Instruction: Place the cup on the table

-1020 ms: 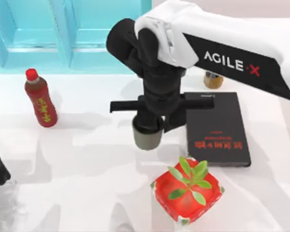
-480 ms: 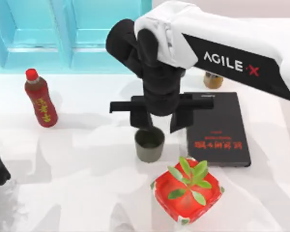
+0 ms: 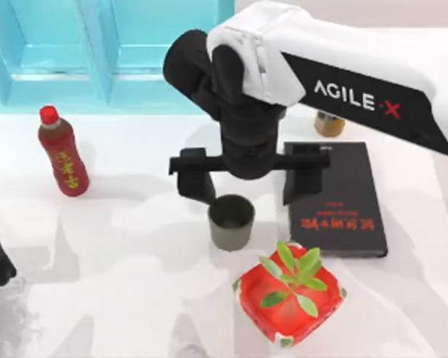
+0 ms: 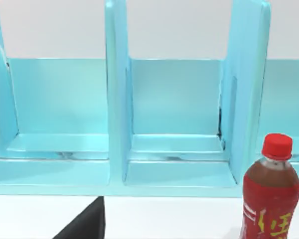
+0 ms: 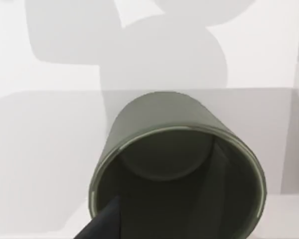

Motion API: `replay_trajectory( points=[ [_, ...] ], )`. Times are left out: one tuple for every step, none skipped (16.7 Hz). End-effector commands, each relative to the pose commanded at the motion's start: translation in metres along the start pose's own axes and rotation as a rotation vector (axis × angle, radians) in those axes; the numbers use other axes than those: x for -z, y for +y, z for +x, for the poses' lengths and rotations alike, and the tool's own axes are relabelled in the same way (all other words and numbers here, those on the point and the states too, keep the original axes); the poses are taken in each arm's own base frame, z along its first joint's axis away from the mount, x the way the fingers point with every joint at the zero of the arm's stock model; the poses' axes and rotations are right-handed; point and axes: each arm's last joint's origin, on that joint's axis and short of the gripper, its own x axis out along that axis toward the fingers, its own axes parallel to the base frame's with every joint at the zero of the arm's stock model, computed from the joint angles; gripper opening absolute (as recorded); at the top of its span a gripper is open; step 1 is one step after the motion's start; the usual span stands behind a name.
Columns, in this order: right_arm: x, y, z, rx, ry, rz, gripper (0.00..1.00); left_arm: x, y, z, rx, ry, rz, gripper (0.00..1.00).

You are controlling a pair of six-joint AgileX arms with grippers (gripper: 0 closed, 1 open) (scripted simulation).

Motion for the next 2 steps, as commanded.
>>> replay_trajectory(
  points=[
    [0.0, 0.0, 0.0, 0.0, 0.0, 0.0, 1.0, 0.0, 0.0, 0.0, 0.0, 0.0, 0.0, 1.0],
    [0.0, 0.0, 0.0, 0.0, 0.0, 0.0, 1.0, 0.0, 0.0, 0.0, 0.0, 0.0, 0.0, 1.0]
  ],
)
